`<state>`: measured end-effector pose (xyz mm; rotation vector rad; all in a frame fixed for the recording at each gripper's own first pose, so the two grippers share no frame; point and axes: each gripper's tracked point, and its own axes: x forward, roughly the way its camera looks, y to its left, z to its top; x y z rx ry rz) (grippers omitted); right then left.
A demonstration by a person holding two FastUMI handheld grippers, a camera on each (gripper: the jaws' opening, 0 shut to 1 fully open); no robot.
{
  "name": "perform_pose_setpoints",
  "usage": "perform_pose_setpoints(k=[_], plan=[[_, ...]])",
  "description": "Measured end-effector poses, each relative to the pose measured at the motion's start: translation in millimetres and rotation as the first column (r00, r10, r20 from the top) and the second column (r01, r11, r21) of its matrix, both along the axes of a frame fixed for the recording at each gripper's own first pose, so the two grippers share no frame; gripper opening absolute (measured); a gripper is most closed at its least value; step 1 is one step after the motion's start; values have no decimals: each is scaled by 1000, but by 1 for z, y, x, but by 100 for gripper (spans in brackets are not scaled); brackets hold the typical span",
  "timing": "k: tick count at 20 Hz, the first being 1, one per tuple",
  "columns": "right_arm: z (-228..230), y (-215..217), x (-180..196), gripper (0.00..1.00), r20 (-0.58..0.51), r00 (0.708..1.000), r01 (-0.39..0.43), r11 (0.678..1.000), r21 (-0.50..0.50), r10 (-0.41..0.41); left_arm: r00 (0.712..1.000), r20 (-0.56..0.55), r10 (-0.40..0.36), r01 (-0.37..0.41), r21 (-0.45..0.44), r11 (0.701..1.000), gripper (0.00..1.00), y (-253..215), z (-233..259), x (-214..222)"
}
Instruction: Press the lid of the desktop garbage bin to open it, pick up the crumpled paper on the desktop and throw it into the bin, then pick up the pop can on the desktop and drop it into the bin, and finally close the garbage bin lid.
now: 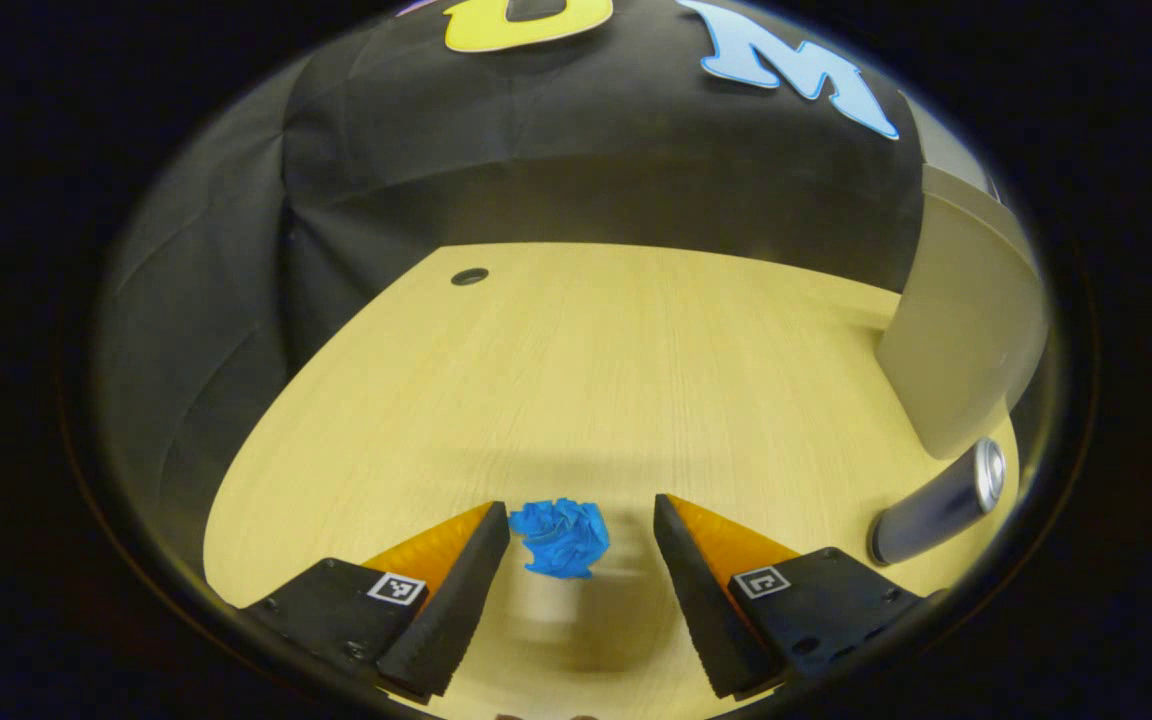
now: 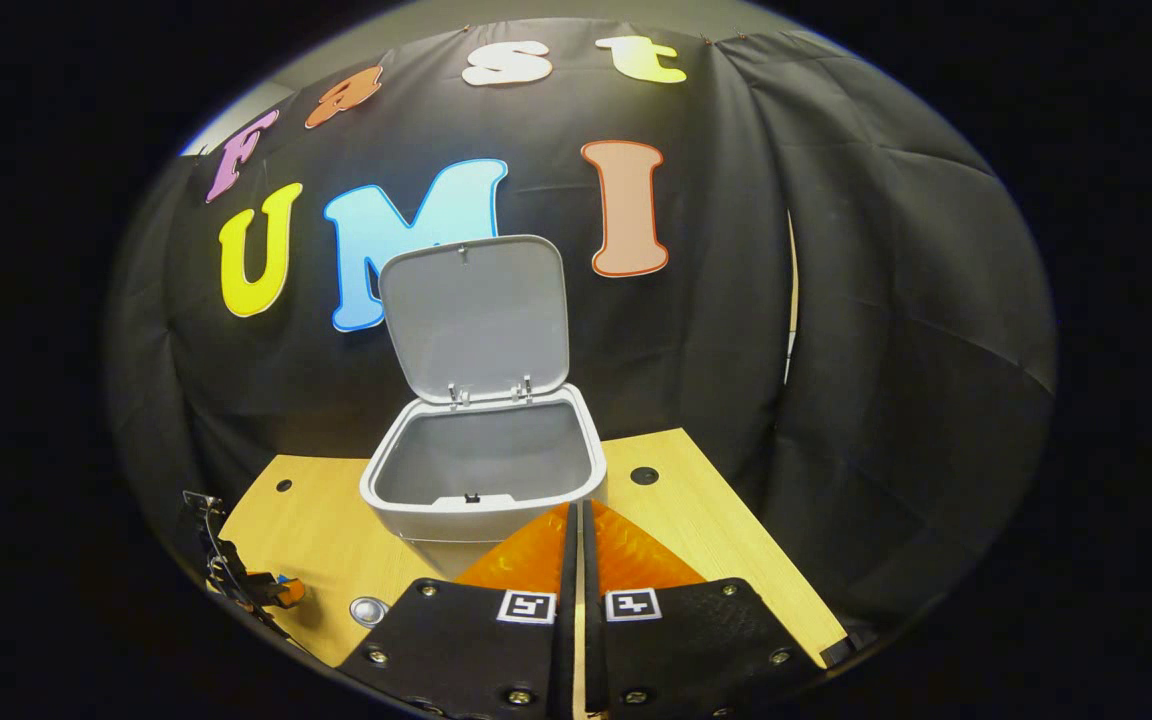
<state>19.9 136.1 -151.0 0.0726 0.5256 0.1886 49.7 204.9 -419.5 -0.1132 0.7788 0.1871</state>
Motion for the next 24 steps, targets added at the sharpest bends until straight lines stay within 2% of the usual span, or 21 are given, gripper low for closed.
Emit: perform_pose_setpoints(k=[4,5,7,8,14,16,17,18,19,21,24], plan=[[-1,-9,-2,4,-6,1000,20,1000,-5,-20,1000,-28,3,-3,-10,1000,98,-1,-13,-4],[-2,-11,-3,4,-8,1000,23,1000,-6,-23,1000,-31,5,-5,-10,1000,94,-1,-11,-4],[-3,-14,-4,4,-13,1000,28,1000,-7,-28,999,-32,6,-7,-13,1000,94,-1,-12,-3],[-4,-15,-5,4,-15,999,30,1000,-7,-30,999,-38,2,-2,-15,1000,98,-2,-13,-4],[-6,-16,-9,4,-28,999,31,1000,-4,-31,998,-62,4,-5,-16,1000,98,-2,-12,-5],[-6,-17,-11,4,-30,999,32,999,-6,-32,998,-61,7,-8,-14,1000,94,-1,-12,-5],[-6,-18,-12,4,-31,999,34,999,-7,-34,998,-57,7,-7,-13,1000,98,-1,-12,-5],[-6,-19,-12,4,-33,999,35,999,-5,-35,998,-59,9,-10,-12,1000,93,-1,-13,-5],[-7,-20,-13,4,-34,999,36,999,-3,-36,998,-56,11,-12,-11,1000,98,0,-12,-5],[-8,-20,-15,4,-38,999,38,999,0,-38,998,-56,17,-17,-11,1000,96,0,-12,-4],[-9,-21,-18,4,-42,998,39,999,2,-38,998,-57,19,-19,-8,1000,99,0,-12,-3]])
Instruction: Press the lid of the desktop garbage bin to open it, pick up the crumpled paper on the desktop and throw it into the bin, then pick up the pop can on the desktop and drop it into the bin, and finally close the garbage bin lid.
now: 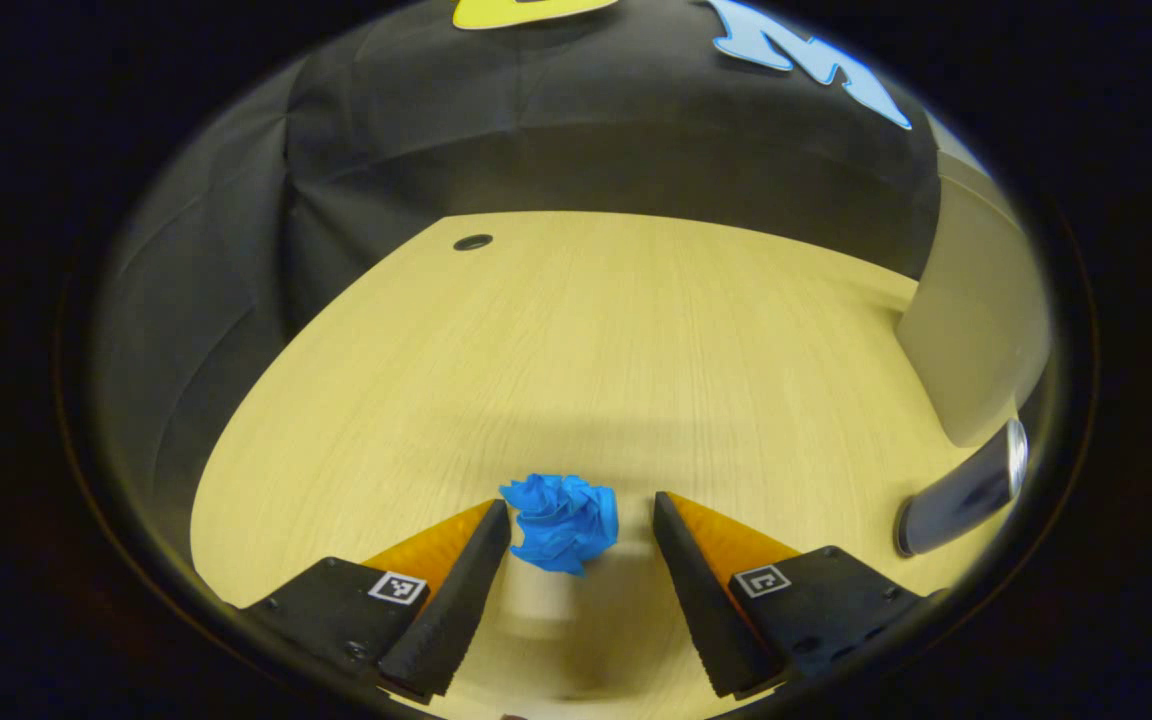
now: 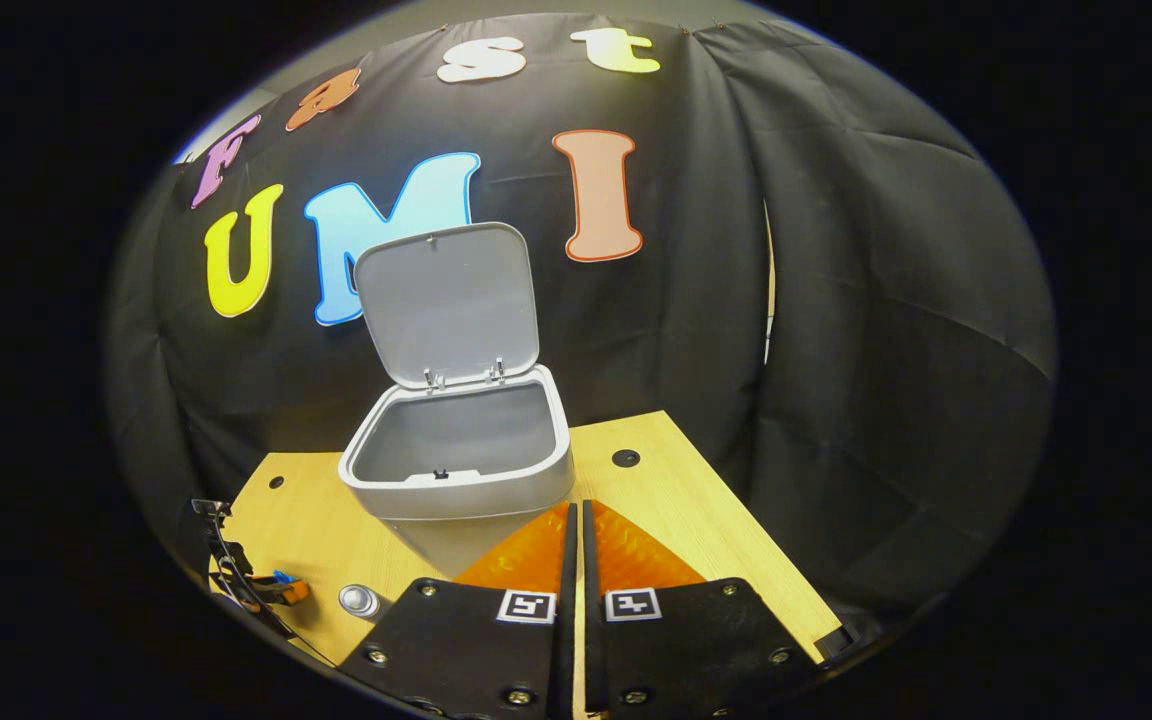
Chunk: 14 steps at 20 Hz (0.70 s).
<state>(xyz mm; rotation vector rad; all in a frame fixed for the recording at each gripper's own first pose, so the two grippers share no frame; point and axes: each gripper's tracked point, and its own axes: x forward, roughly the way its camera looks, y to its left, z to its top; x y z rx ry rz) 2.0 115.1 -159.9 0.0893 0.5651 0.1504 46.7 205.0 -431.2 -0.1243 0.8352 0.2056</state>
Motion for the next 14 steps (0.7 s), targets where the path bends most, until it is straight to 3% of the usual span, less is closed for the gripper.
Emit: perform_pose_setpoints(k=[6,9,12,14], plan=[[-3,-5,-7,4,-10,1000,9,1000,11,-9,1000,7,-1,1,2,1000,99,1,2,1],[-4,-8,-11,4,-15,1000,13,1000,13,-13,1000,13,5,-5,11,1000,67,9,12,8],[-3,-10,-14,4,-16,1000,17,1000,15,-17,1000,12,-1,1,21,1000,43,16,25,17],[-4,-11,-16,4,-17,1000,17,1000,16,-17,1000,9,-1,1,25,1000,39,19,36,24]])
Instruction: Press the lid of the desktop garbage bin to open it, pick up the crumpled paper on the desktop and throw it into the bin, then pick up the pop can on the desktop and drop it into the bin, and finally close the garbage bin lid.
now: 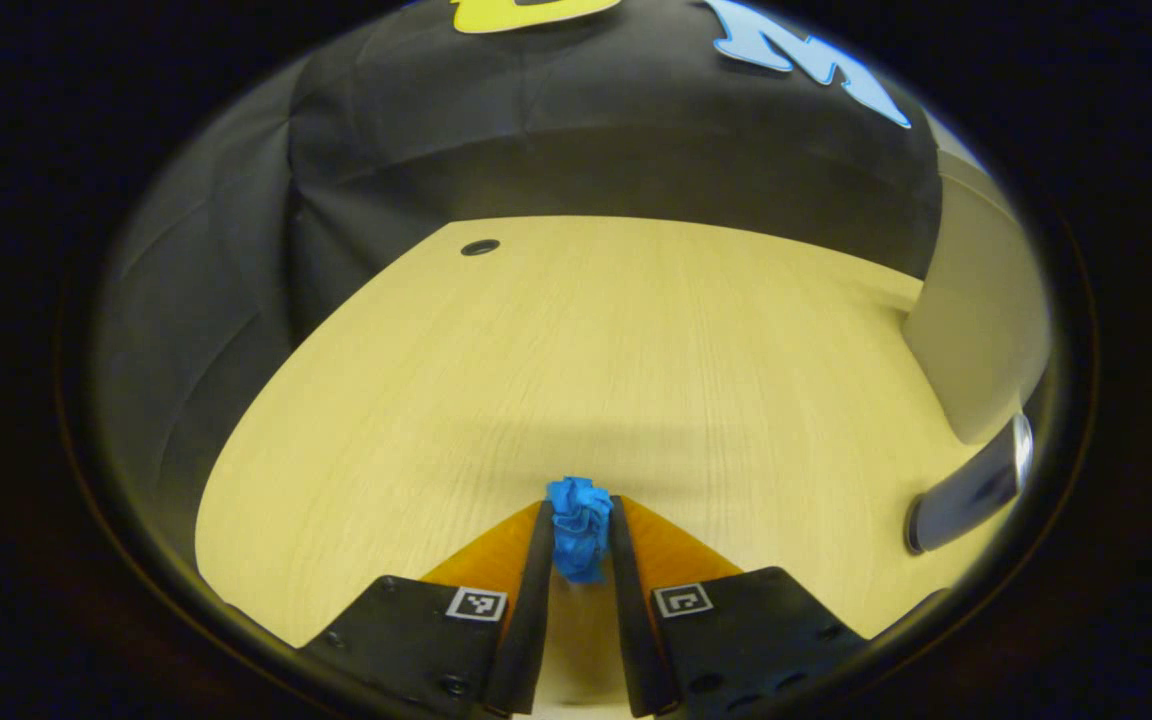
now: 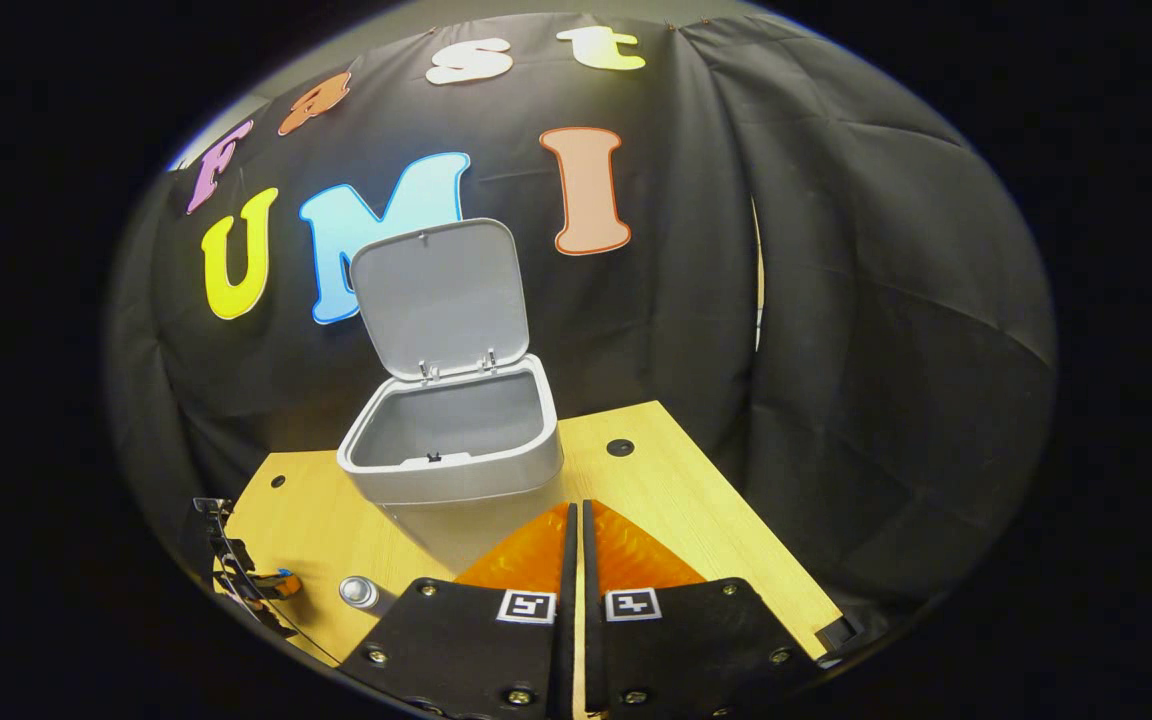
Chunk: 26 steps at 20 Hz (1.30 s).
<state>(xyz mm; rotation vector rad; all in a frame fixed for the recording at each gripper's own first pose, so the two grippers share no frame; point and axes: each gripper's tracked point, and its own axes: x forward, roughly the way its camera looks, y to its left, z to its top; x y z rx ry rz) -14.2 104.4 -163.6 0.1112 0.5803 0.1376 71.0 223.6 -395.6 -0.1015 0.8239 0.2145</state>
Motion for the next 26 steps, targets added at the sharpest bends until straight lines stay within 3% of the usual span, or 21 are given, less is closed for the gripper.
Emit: perform_pose_setpoints(k=[8,15,16,17,18,22,24,26], plan=[[2,1,-3,4,3,1000,-9,1000,7,9,1000,24,17,-18,45,999,42,22,71,47],[-1,3,-8,4,4,1000,-19,1000,22,19,989,148,-16,7,62,998,39,22,194,143],[-1,2,-9,4,4,1000,-19,1000,23,19,984,173,-32,20,71,997,39,40,172,108],[-1,2,-10,4,5,1000,-18,1000,25,18,979,197,-50,34,83,996,36,7,178,126],[-2,0,-10,4,4,1000,-16,999,28,16,973,221,-69,49,92,995,36,5,225,139],[-6,-4,-15,4,-3,1000,-5,999,39,5,942,310,-124,95,108,990,42,-9,275,178],[-8,-5,-17,4,-5,1000,0,999,41,0,925,350,-148,116,110,987,36,-23,296,189],[-10,-8,-19,4,-8,1000,6,999,44,-6,906,386,-174,140,114,983,42,-38,317,198]])
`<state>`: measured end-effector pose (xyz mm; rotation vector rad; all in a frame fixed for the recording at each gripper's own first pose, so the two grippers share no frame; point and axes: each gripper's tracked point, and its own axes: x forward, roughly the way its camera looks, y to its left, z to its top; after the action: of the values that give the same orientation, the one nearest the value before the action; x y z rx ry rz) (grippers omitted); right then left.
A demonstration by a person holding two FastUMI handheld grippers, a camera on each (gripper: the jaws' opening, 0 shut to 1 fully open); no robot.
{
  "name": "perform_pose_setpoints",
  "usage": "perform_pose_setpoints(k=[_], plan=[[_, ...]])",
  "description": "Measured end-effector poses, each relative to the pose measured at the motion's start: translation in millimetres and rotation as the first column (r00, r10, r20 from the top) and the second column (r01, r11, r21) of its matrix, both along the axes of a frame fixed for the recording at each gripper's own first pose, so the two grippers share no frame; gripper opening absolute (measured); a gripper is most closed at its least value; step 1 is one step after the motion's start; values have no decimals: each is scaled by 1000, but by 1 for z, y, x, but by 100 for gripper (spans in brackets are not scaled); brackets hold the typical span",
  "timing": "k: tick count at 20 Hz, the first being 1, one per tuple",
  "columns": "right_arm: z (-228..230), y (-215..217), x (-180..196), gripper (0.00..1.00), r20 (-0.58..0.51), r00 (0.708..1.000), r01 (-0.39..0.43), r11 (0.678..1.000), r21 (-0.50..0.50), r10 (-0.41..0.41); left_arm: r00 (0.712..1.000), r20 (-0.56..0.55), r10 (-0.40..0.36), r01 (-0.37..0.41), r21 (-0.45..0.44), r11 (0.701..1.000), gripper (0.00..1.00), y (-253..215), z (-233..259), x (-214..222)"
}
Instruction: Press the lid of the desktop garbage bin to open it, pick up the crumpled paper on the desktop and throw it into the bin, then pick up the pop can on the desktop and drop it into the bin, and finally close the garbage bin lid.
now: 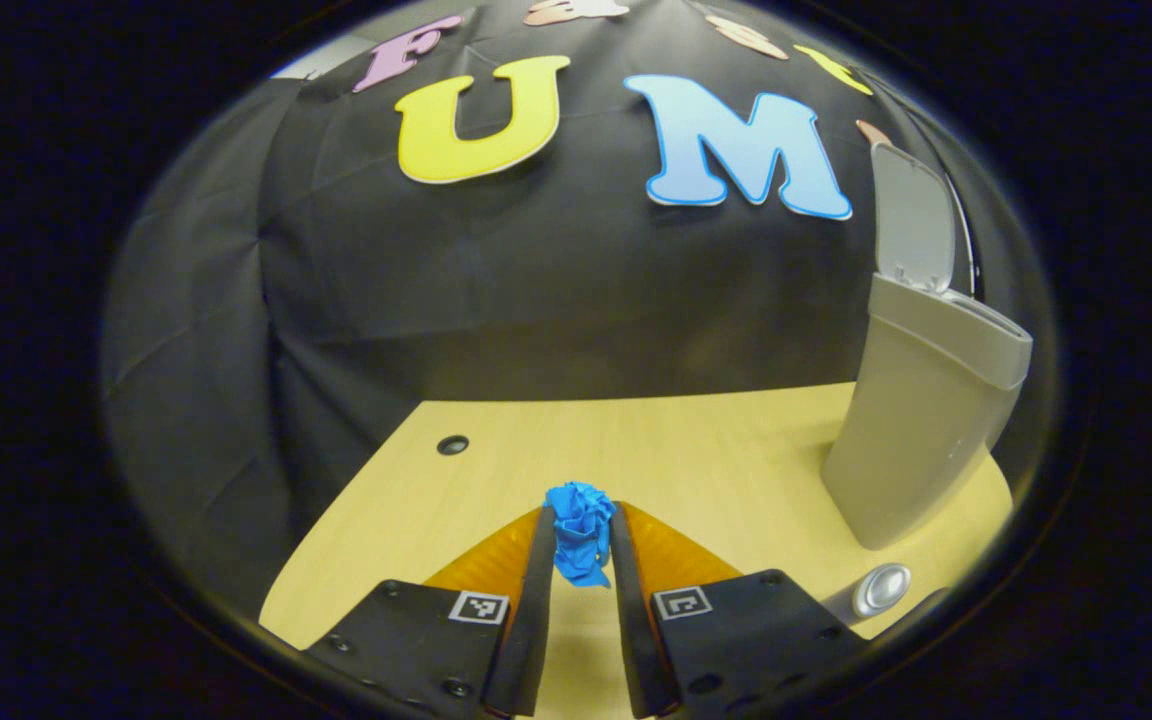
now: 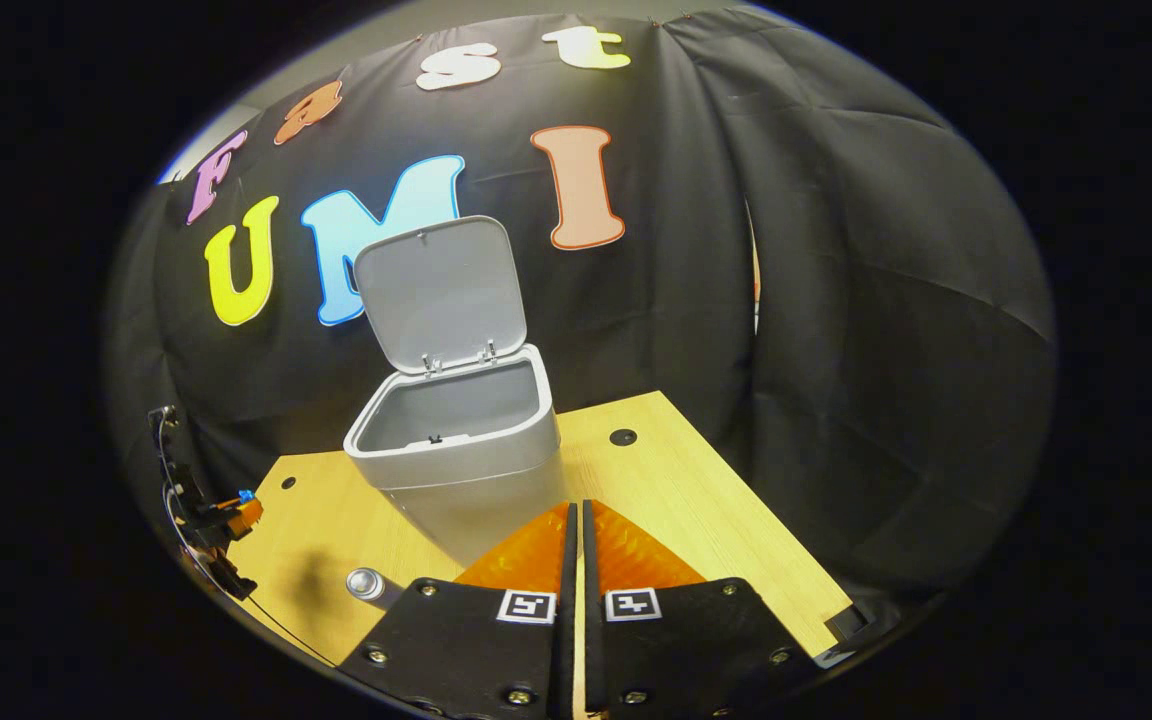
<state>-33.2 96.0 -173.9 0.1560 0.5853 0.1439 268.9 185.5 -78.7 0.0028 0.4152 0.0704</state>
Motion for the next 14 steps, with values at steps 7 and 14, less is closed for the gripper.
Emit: perform_pose_setpoints(k=[7,14], plan=[[-8,-9,-3,4,-15,1000,26,1000,13,-26,989,113,-91,92,-2,996,42,-48,65,29],[-12,-8,-2,4,-24,999,42,999,28,-42,960,202,-193,200,-15,980,39,-110,123,60]])
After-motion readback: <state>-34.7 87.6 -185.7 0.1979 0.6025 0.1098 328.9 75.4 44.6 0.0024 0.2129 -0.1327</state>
